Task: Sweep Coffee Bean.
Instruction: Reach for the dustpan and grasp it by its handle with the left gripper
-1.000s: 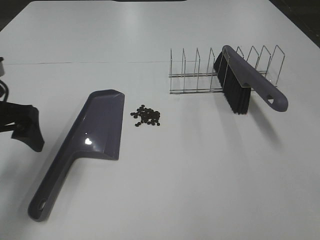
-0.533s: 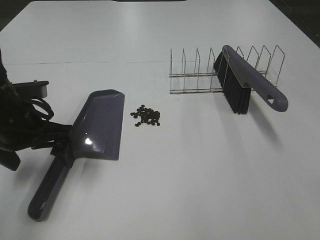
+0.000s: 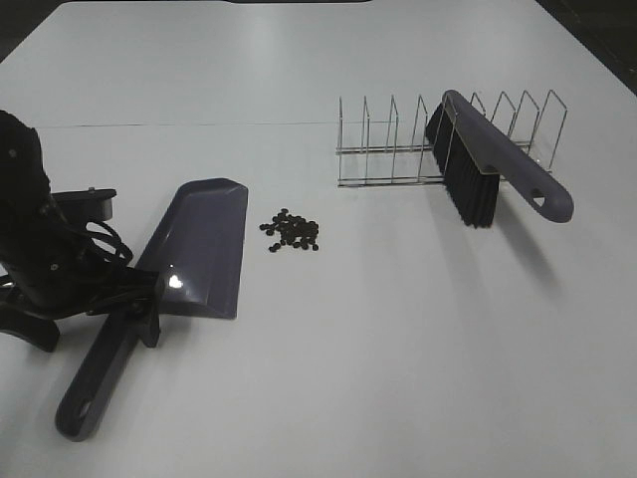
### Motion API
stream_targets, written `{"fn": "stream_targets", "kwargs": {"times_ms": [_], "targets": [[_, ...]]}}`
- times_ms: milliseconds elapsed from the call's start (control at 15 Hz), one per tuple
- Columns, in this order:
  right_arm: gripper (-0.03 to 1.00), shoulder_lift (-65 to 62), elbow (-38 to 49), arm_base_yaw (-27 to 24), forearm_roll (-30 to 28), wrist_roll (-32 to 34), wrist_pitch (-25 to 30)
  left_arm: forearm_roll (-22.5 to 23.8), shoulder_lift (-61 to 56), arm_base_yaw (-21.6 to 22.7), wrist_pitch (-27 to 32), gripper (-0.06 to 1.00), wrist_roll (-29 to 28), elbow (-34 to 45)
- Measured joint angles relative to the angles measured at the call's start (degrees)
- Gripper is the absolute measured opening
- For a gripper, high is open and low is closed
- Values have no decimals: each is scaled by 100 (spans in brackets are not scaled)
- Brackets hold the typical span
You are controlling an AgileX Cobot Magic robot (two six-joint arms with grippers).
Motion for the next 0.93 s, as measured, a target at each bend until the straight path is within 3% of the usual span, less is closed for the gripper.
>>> {"fn": "stream_targets", "kwargs": {"times_ms": [333,600,933], "targets": [[76,0,0,0,-17,0,0,57,29,0,-109,87,29,0],[76,0,0,0,-17,6,0,235,109,0,-115,67,11,-40],[76,0,0,0,-17,6,0,321,441,0,246,64,11,-384]]}}
